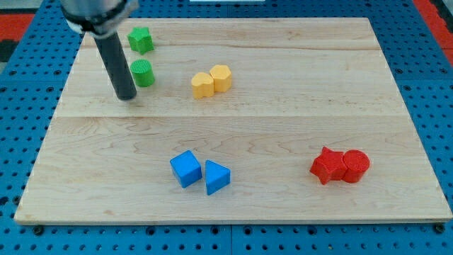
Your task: Separate yellow heart from yellow hexagon
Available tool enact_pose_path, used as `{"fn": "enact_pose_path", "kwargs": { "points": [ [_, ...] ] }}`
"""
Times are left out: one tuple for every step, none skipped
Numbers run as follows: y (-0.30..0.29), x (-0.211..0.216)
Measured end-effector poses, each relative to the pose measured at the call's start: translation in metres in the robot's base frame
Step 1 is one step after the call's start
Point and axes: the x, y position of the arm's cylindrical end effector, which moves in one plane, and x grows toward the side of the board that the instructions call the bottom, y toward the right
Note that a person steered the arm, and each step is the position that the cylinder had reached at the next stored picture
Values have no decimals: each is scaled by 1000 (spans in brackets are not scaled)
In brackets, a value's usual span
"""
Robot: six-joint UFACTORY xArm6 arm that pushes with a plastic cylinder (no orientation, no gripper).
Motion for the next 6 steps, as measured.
{"fn": "enact_pose_path", "kwargs": {
  "points": [
    [95,26],
    [158,-12],
    [174,-54],
    [173,-69],
    [188,-88],
    [170,-68]
  ]
}}
